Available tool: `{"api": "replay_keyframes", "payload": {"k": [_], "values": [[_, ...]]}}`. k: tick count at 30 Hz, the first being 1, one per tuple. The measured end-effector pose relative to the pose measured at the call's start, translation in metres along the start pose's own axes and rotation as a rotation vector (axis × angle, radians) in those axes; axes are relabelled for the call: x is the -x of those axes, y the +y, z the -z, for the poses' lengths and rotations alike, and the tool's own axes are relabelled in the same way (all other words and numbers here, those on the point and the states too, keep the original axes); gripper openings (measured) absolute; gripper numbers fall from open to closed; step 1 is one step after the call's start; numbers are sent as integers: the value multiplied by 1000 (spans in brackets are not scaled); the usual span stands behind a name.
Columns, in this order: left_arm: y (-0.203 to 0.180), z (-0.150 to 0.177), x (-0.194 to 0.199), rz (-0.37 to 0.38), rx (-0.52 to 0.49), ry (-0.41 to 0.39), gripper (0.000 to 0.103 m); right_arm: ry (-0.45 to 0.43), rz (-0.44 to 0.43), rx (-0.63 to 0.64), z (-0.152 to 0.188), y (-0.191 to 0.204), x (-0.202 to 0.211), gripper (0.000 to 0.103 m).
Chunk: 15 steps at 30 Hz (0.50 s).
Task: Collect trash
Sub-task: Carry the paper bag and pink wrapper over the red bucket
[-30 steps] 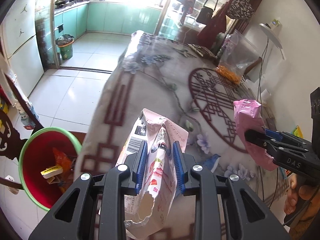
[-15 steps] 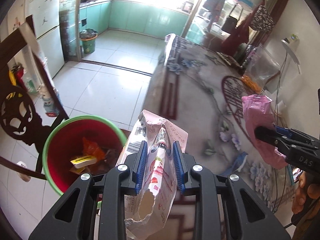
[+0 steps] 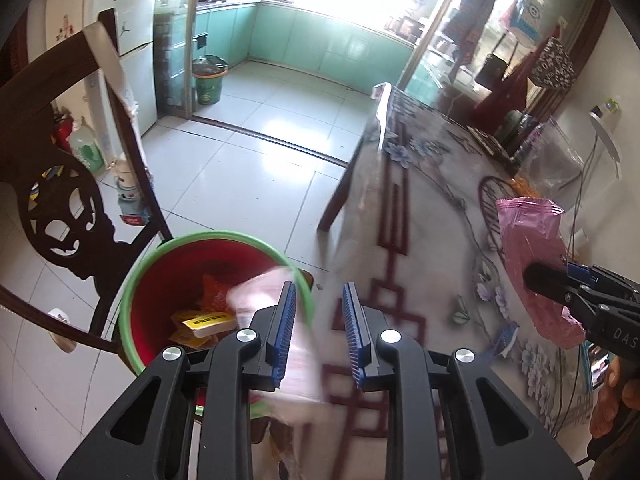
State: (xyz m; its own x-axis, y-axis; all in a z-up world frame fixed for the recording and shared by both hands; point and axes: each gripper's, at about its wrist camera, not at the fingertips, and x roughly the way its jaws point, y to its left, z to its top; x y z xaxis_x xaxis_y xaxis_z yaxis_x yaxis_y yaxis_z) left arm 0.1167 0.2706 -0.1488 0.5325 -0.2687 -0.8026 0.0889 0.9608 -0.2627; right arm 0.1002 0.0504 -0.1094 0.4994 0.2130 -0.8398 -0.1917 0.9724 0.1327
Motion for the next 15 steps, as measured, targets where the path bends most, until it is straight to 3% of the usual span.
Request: {"api": "replay_keyframes", "payload": {"k": [15], "values": [[62,3,21,-80,139,-37,17,90,-130,163,-20,73,-52,44]]}}
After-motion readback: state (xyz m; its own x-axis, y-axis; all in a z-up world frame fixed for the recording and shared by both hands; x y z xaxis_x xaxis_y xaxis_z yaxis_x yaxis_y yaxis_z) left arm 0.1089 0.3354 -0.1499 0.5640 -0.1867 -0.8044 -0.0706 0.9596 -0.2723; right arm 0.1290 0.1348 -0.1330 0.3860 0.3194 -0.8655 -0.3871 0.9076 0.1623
